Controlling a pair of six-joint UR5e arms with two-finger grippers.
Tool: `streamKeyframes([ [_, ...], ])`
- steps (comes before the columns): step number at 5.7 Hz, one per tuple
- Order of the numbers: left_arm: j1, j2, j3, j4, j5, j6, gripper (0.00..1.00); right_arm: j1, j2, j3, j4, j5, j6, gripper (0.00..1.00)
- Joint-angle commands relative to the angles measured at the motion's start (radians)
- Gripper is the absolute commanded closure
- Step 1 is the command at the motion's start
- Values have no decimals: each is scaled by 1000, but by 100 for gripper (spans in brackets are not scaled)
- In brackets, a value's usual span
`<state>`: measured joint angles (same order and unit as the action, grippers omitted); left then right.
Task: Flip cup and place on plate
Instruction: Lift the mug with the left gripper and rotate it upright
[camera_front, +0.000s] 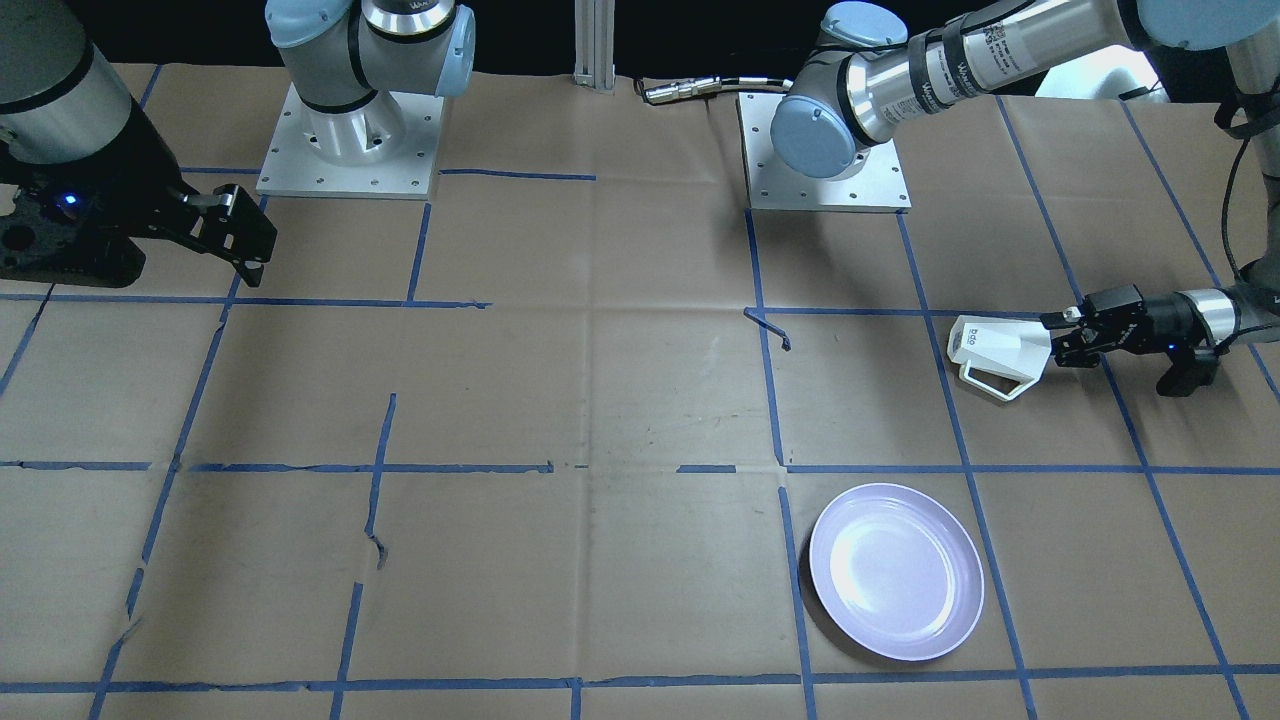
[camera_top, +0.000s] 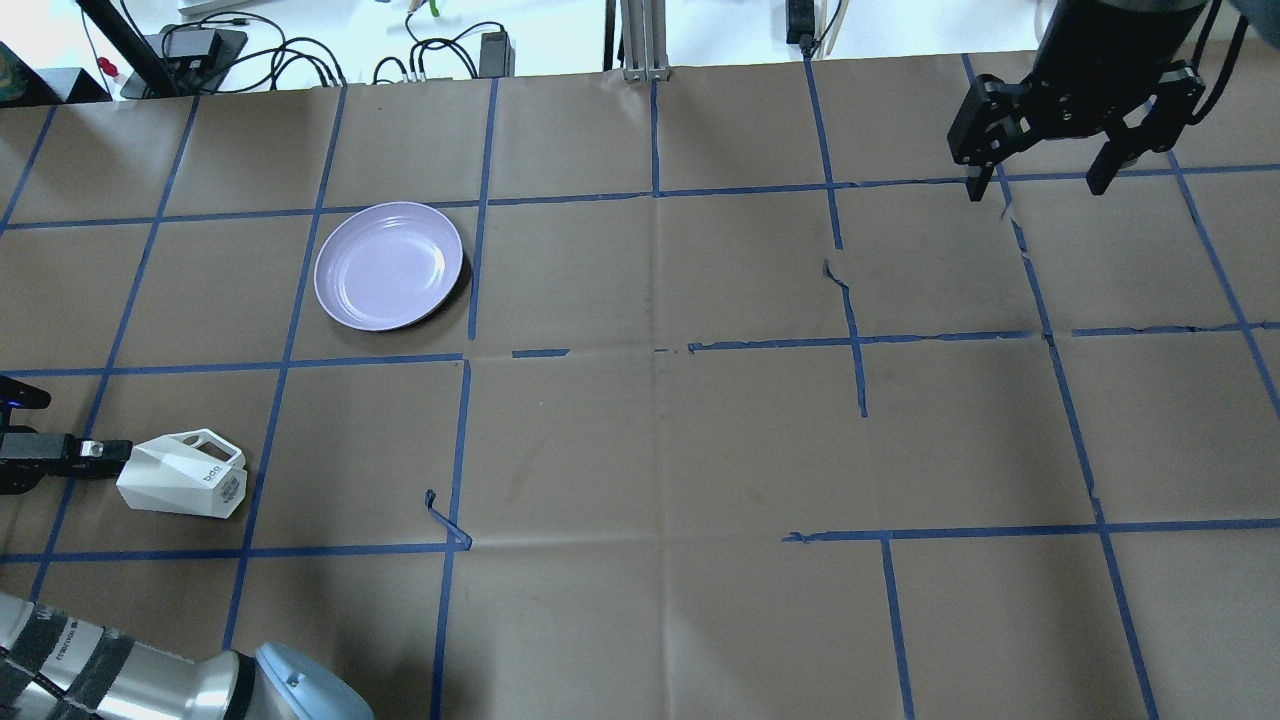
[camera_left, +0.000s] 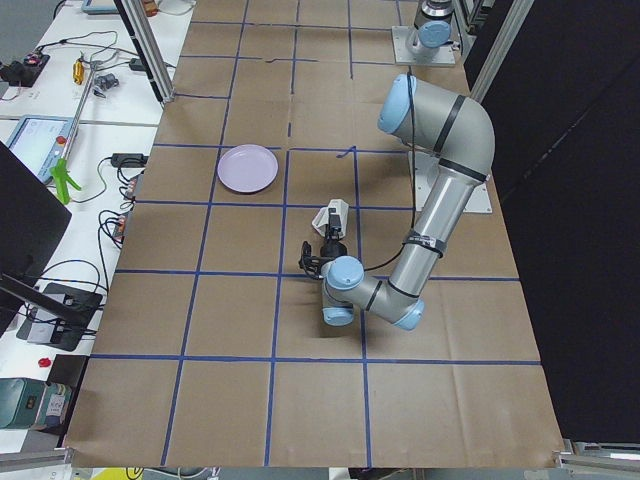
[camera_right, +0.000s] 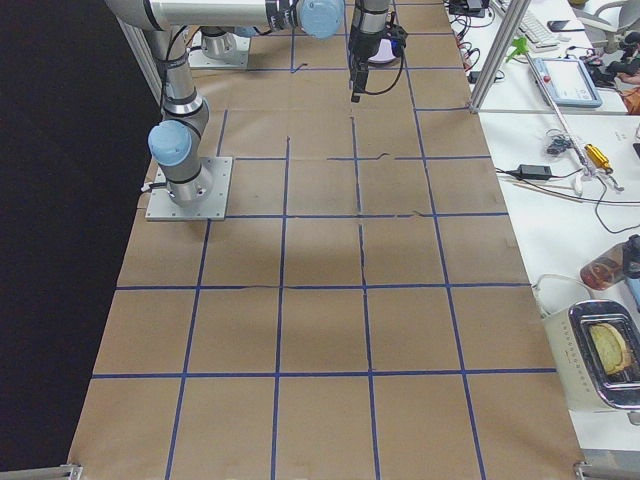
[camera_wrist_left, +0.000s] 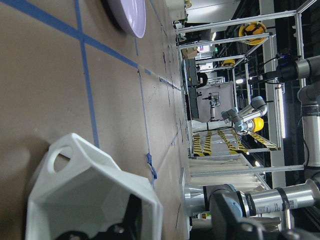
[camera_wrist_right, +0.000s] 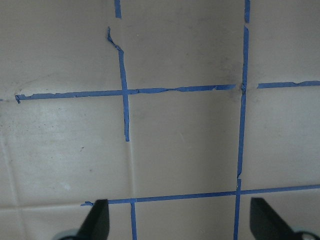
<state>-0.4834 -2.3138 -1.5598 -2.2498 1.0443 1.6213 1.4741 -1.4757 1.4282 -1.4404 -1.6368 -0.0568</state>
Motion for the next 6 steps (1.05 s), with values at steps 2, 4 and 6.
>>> streamKeyframes([
  [2,2,1,24,6,3,58,100,0,0,0,0,0,0,0],
  [4,-3,148,35,-26,-6,-76,100,0,0,0,0,0,0,0],
  [6,-44,449,35,-14,-10,-330,100,0,0,0,0,0,0,0],
])
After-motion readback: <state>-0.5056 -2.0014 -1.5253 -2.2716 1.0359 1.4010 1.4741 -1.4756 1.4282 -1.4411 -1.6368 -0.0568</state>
